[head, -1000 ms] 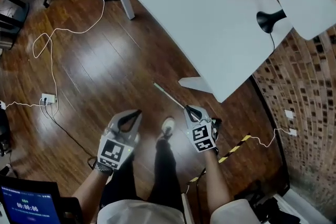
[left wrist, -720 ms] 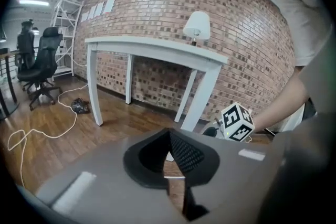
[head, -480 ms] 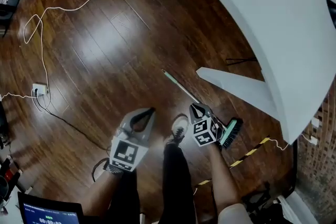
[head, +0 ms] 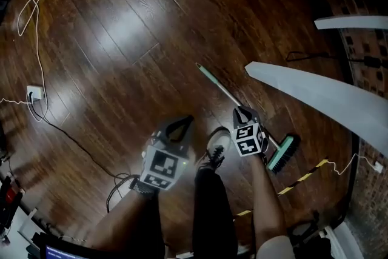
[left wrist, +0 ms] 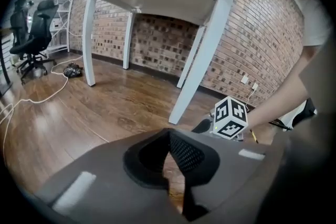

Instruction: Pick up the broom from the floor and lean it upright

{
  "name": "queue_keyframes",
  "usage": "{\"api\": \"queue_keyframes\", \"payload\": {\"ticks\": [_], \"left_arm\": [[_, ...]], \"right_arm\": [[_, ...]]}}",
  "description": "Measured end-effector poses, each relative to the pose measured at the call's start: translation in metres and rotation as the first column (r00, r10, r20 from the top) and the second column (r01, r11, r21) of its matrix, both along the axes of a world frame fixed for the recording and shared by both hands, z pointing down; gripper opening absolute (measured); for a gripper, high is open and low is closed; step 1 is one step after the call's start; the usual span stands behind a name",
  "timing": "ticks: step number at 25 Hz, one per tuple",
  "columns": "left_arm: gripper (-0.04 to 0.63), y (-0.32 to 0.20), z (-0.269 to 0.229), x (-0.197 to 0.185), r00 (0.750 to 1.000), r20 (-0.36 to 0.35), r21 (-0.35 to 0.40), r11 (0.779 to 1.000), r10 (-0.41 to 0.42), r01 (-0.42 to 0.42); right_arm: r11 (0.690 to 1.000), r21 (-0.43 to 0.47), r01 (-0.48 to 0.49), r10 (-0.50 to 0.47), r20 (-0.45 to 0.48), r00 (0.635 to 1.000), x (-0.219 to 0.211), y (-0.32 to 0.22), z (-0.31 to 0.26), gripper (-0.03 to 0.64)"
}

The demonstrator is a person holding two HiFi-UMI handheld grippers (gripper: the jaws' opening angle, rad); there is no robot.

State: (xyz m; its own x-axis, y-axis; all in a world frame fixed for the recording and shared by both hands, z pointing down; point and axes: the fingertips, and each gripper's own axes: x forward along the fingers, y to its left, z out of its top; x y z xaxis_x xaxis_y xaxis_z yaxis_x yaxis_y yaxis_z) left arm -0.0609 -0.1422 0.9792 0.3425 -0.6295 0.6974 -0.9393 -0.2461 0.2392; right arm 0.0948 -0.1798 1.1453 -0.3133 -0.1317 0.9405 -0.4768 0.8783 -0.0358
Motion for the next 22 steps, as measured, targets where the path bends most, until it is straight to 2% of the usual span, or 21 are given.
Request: {"api": "queue_keyframes", "payload": {"ticks": [7, 13, 17, 22], "left_arm": [[0.001, 0.028, 0.05, 0.025, 0.999, -0.027, -0.021, 0.999, 0.031, -0.031], [0.001, 0.044, 0.059, 0.033, 0.998, -0.041, -0.022, 0.998, 0.049, -0.05], [0.002, 0.051, 0.065, 0.031, 0.998, -0.015, -0.018, 0.998, 0.061, -0.061], [0.0, 0.06, 0.071, 0.031, 0.998, -0.004, -0.035, 0.998, 0.06, -0.06]], "right_arm": [[0.987, -0.008, 0.162, -0.161, -0.141, 0.977, 0.01, -0.001, 0.087, 0.097], [0.957, -0.075, 0.28, -0.29, -0.271, 0.918, 0.017, 0.003, 0.13, 0.114], [0.961, -0.076, 0.266, -0.277, -0.285, 0.918, 0.015, 0.0, 0.142, 0.117], [0.964, -0.096, 0.248, -0.266, -0.296, 0.917, 0.017, 0.002, 0.153, 0.08]]}}
